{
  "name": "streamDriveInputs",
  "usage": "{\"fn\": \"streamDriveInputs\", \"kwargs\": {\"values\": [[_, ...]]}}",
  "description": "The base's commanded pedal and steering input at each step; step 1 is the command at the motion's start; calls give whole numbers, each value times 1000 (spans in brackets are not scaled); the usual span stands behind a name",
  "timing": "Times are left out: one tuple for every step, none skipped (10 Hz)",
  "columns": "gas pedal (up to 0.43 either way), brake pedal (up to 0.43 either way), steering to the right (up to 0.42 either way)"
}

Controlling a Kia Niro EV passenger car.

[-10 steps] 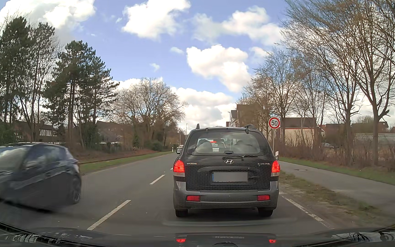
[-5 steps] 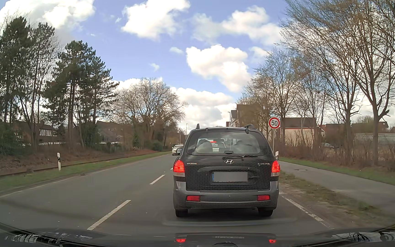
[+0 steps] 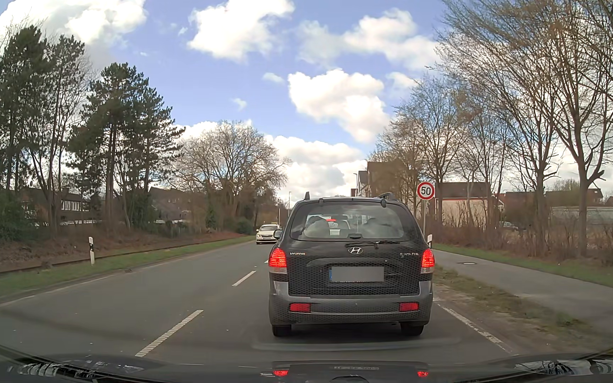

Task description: Follow the waypoints while adhering to traffic rules and regulations

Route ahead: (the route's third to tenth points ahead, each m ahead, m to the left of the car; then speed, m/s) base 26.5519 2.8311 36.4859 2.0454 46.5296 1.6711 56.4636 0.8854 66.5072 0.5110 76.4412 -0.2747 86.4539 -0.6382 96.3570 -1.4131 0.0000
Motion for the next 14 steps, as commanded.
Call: {"fn": "streamDriveInputs", "kwargs": {"values": [[0,220,0],[0,220,0],[0,220,0],[0,220,0],[0,220,0],[0,220,0],[0,220,0],[0,220,0],[0,220,0],[0,220,0],[0,220,0],[0,220,0],[0,220,0],[0,220,0]]}}
